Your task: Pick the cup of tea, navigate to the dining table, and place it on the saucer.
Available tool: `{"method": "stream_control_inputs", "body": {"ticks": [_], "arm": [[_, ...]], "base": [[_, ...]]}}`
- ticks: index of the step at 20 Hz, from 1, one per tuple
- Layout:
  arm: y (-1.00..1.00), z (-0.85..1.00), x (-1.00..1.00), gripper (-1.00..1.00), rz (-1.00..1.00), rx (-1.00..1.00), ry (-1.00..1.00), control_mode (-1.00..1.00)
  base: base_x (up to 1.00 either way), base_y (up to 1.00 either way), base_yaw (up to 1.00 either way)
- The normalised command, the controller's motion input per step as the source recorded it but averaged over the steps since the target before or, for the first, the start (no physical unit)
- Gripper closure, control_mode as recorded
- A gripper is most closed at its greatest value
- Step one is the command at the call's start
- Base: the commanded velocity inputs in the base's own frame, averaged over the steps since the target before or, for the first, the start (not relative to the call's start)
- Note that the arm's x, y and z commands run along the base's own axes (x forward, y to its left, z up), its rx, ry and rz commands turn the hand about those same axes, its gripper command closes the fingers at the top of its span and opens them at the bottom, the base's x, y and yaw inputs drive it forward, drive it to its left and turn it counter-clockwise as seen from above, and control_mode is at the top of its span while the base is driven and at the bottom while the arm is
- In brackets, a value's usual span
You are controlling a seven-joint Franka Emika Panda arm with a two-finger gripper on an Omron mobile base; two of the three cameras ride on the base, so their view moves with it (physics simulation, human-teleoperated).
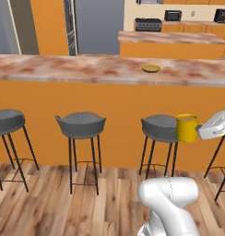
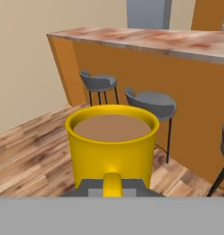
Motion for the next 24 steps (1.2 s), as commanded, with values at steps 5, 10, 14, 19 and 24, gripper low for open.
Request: {"method": "stream_control_inputs", "body": {"ticks": [5,10,14,19,24], "arm": [[0.00,0.00,0.00,1.00,0.00,0.00,0.00,1.00],[0.00,0.00,0.00,1.00,0.00,0.00,0.00,1.00],[0.00,0.00,0.00,1.00,0.00,0.00,0.00,1.00],[0.00,0.00,0.00,1.00,0.00,0.00,0.00,1.00],[0.00,0.00,0.00,1.00,0.00,0.00,0.00,1.00]], "base": [[0.92,0.77,-0.19],[0.59,0.04,-0.02],[0.28,0.00,-0.03],[0.58,0.11,-0.13],[0.68,0.16,-0.13]]}}
